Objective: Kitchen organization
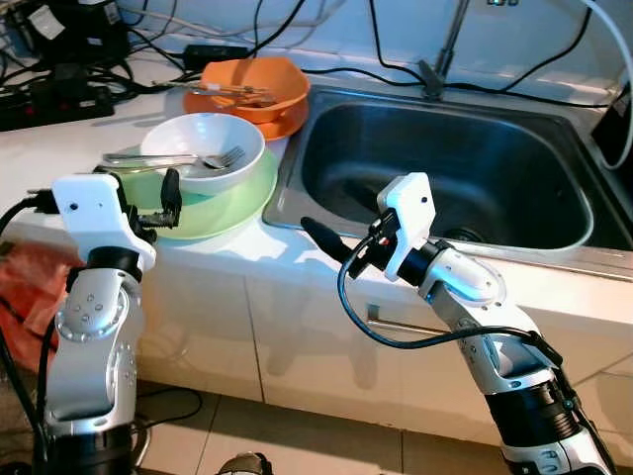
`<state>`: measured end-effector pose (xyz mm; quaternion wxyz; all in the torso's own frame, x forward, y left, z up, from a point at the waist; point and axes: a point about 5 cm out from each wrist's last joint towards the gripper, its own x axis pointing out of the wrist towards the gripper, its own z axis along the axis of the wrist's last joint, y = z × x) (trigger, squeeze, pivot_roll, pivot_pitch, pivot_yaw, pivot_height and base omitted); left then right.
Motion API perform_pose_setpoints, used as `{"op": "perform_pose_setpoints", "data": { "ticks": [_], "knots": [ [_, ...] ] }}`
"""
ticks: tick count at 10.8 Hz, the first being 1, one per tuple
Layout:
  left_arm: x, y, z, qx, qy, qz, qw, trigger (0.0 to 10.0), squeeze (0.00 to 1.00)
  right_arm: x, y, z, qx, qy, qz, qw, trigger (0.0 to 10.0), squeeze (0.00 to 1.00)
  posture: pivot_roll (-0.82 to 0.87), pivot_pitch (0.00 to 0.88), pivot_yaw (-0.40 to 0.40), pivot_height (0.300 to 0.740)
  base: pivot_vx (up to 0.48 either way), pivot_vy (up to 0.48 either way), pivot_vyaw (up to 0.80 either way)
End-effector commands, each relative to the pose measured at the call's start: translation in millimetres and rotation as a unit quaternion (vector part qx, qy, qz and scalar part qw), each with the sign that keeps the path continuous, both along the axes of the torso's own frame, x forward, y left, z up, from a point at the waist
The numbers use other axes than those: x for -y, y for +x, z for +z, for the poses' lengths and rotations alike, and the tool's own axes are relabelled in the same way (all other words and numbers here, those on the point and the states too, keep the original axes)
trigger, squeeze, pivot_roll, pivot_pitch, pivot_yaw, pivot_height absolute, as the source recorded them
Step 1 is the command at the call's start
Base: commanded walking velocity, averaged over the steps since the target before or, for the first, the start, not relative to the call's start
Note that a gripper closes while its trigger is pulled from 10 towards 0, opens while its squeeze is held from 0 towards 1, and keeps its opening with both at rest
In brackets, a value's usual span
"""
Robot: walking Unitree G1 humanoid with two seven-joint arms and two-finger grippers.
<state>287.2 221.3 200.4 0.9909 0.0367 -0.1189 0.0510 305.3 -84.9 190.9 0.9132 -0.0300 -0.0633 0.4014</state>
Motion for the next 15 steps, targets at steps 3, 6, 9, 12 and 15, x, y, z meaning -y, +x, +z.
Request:
{"op": "perform_pose_setpoints", "data": {
  "ticks": [3,6,9,12,15],
  "knots": [
    [-3.2,9.8,-5.4,-0.009,0.013,-0.024,1.0,10.0,0.0,3.0,-0.8,-0.3,-0.001,-0.005,-0.007,1.0,10.0,0.0,0.07,0.098,-0.055,0.74,0.0,0.0,0.0],
    [-0.3,22.6,1.0,0.013,0.029,-0.025,0.999,10.0,0.0,3.0,0.5,1.5,0.006,-0.006,-0.018,1.0,10.0,0.0,0.05,0.097,-0.052,0.74,0.0,0.0,0.0],
    [21.2,21.1,2.8,0.046,0.017,-0.011,0.999,10.0,0.0,4.4,-0.3,1.6,0.006,-0.005,-0.025,1.0,10.0,0.0,0.04,0.102,-0.046,0.74,0.0,0.0,0.0],
    [23.8,25.5,0.1,0.05,-0.01,0.002,0.999,10.0,0.0,2.0,-1.4,2.8,0.005,0.001,-0.016,1.0,10.0,0.0,0.04,0.1,-0.042,0.74,0.0,0.0,0.0],
    [27.3,33.7,1.3,0.049,-0.017,-0.018,0.998,10.0,0.0,-0.2,-11.7,-1.7,-0.011,-0.006,0.039,0.999,10.0,0.0,0.03,0.092,-0.028,0.74,0.0,0.0,0.0]
  ]
}}
